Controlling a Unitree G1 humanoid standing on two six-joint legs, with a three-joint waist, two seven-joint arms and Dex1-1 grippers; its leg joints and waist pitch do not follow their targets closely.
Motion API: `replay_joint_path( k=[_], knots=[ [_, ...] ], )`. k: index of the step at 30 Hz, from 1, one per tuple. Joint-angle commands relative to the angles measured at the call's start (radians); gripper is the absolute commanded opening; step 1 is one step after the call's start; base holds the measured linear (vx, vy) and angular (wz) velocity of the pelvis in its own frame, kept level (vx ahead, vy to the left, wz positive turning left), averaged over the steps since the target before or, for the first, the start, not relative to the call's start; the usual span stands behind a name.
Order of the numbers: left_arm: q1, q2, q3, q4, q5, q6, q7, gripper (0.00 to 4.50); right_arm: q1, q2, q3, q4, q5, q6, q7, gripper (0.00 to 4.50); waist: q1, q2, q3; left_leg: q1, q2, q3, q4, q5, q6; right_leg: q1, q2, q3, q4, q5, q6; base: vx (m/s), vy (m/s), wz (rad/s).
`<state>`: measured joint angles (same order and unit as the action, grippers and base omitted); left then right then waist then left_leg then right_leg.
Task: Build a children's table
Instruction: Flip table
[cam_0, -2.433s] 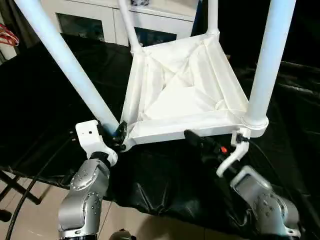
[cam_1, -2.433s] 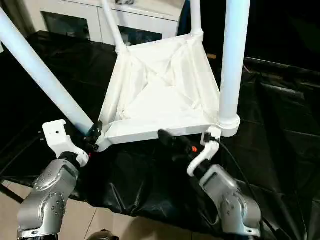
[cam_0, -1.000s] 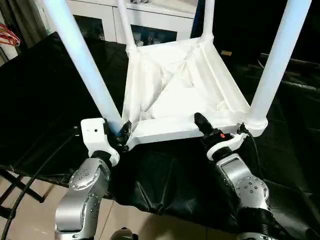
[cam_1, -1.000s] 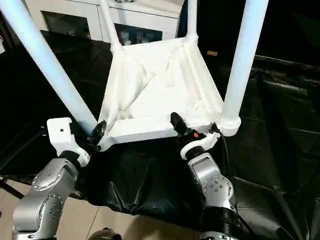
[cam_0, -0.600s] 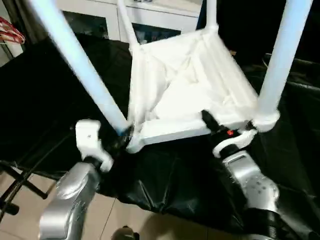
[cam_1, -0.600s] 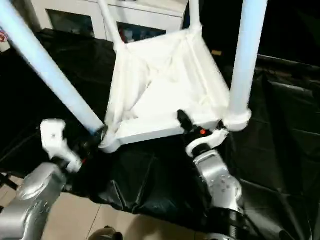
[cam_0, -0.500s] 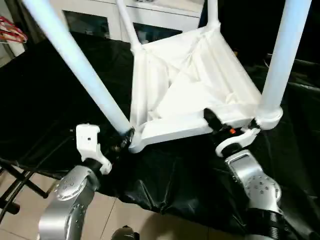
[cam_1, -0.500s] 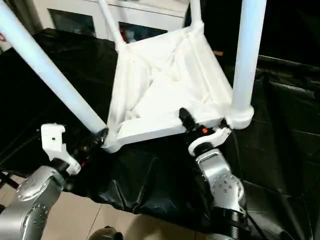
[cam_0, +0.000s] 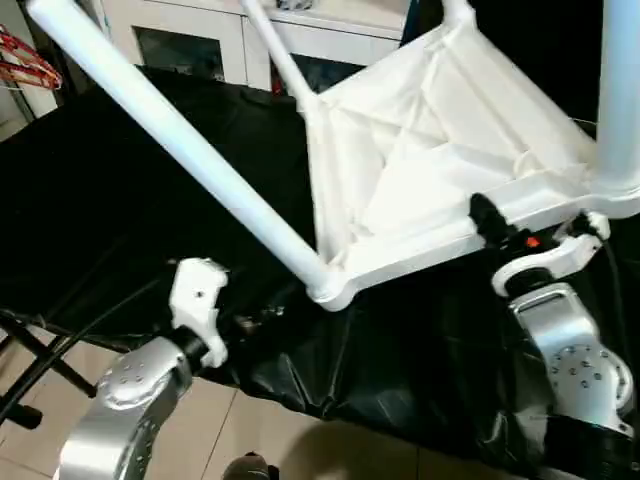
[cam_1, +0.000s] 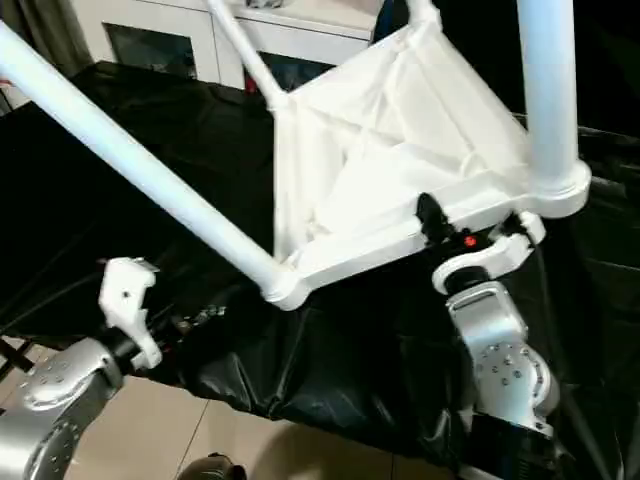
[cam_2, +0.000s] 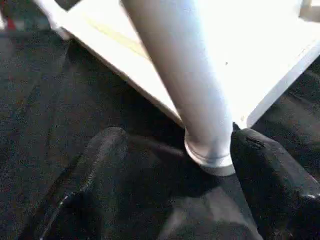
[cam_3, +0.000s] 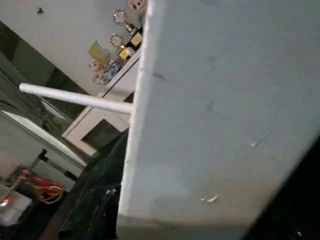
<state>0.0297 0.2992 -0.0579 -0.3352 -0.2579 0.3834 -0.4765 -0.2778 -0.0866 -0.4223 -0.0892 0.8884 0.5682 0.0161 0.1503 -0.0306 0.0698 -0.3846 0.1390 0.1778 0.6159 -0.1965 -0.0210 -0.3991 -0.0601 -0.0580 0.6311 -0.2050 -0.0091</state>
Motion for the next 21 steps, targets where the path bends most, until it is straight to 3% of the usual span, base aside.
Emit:
replay_joint_path(
  k=[1, 7, 18, 21],
  knots=[
    [-0.020, 0.007, -0.023, -0.019, 0.021, -0.015, -0.007, 3.71, -0.005, -0.050, 0.007, -0.087, -0.067, 0.011, -0.019, 1.87, -0.007, -0.003, -0.065, 0.023, 0.088, -0.038, -0.094, -0.192, -0.046, 0.037, -0.097, 0.062, -0.081, -0.203, -0.083, 0.000, 0.000, 0.00],
    [-0.085, 0.005, -0.050, -0.078, 0.003, 0.007, -0.019, 3.71, -0.021, -0.108, 0.056, -0.136, -0.160, 0.033, -0.087, 1.86, -0.016, -0.007, -0.065, 0.022, 0.084, -0.034, -0.091, -0.192, -0.048, 0.033, -0.093, 0.061, -0.080, -0.216, -0.079, 0.000, 0.000, 0.00],
    [-0.106, 0.016, -0.090, -0.092, 0.037, 0.014, -0.012, 3.71, -0.047, -0.189, 0.131, -0.155, -0.319, 0.019, -0.176, 1.86, -0.011, -0.007, -0.069, 0.024, 0.084, -0.033, -0.087, -0.156, -0.040, 0.032, -0.090, 0.060, -0.076, -0.177, -0.073, 0.000, 0.000, 0.00],
    [-0.107, 0.024, -0.102, -0.098, 0.016, 0.056, -0.036, 3.71, -0.066, -0.172, 0.124, -0.162, -0.329, 0.008, -0.207, 1.86, -0.010, -0.006, -0.066, 0.030, 0.084, -0.030, -0.088, -0.190, -0.048, 0.026, -0.090, 0.062, -0.081, -0.211, -0.074, 0.000, 0.000, 0.00]
  ],
)
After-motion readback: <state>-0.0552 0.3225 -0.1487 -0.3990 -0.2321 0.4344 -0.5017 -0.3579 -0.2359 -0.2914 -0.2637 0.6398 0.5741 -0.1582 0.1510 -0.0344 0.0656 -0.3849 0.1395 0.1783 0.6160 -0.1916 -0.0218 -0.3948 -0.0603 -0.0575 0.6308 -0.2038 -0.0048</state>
